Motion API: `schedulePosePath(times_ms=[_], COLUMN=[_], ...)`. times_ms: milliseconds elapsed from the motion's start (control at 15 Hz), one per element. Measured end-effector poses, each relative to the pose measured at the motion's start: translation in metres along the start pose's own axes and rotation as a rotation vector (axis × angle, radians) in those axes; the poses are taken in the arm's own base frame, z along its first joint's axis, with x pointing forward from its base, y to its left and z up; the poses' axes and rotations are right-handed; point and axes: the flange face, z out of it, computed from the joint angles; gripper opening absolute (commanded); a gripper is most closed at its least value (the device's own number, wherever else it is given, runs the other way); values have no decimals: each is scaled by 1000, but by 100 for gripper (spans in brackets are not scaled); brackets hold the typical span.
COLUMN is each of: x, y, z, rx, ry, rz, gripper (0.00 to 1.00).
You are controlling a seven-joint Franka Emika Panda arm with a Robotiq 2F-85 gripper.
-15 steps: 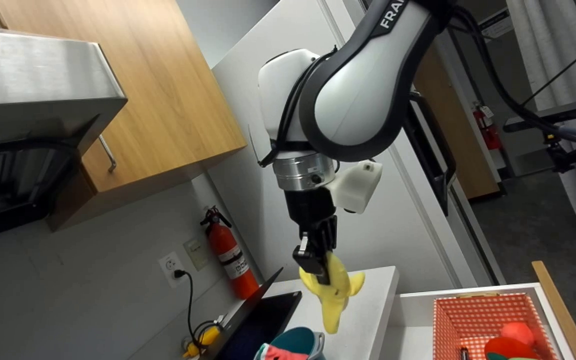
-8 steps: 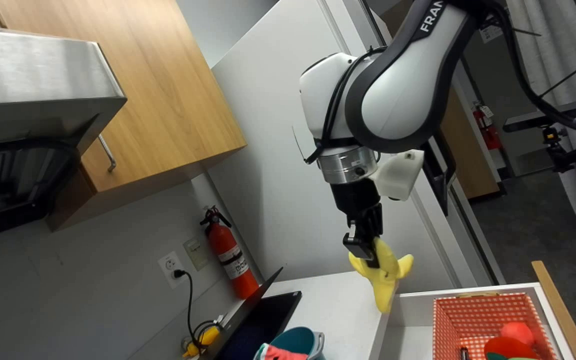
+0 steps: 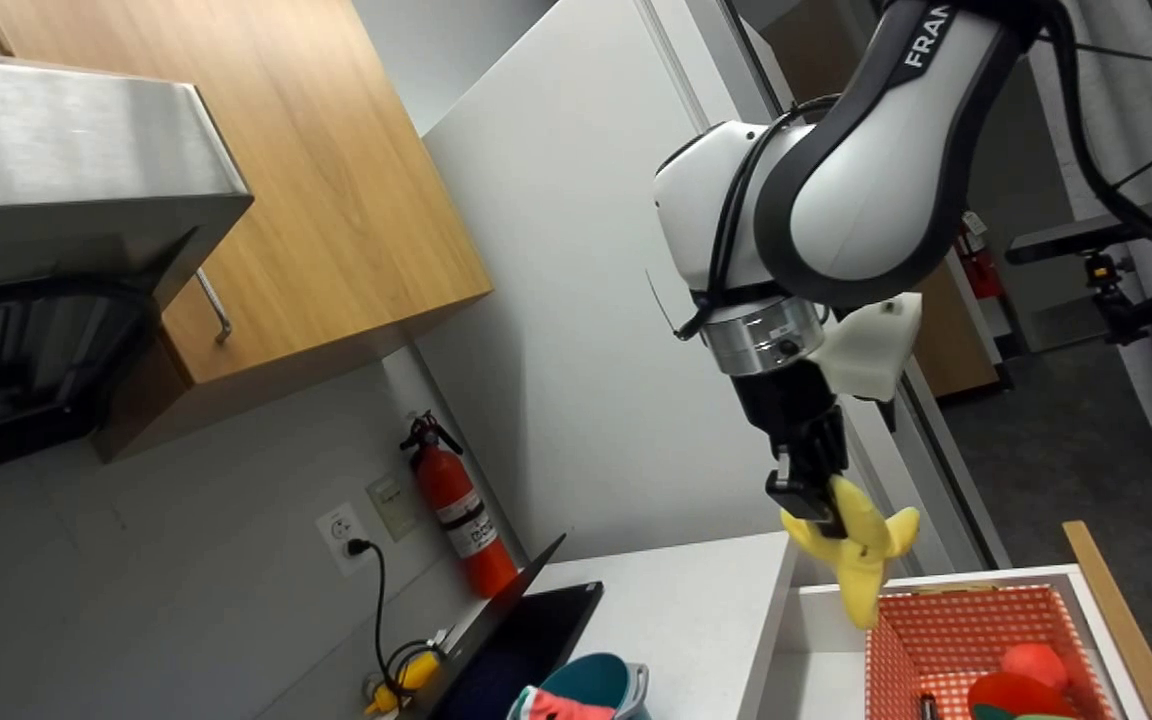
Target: Open the top drawer and put the plush toy inside
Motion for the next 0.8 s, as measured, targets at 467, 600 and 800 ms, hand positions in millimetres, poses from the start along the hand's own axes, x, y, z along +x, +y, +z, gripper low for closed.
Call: schedulePosePath(times_ms=[467,600,800], x=[-14,-15,-16], y=[9,12,17], z=[4,3,-1], rx=[-13,-15,-17], ry=[-45,-48,-47], rz=[41,50,64], gripper=[70,84,100])
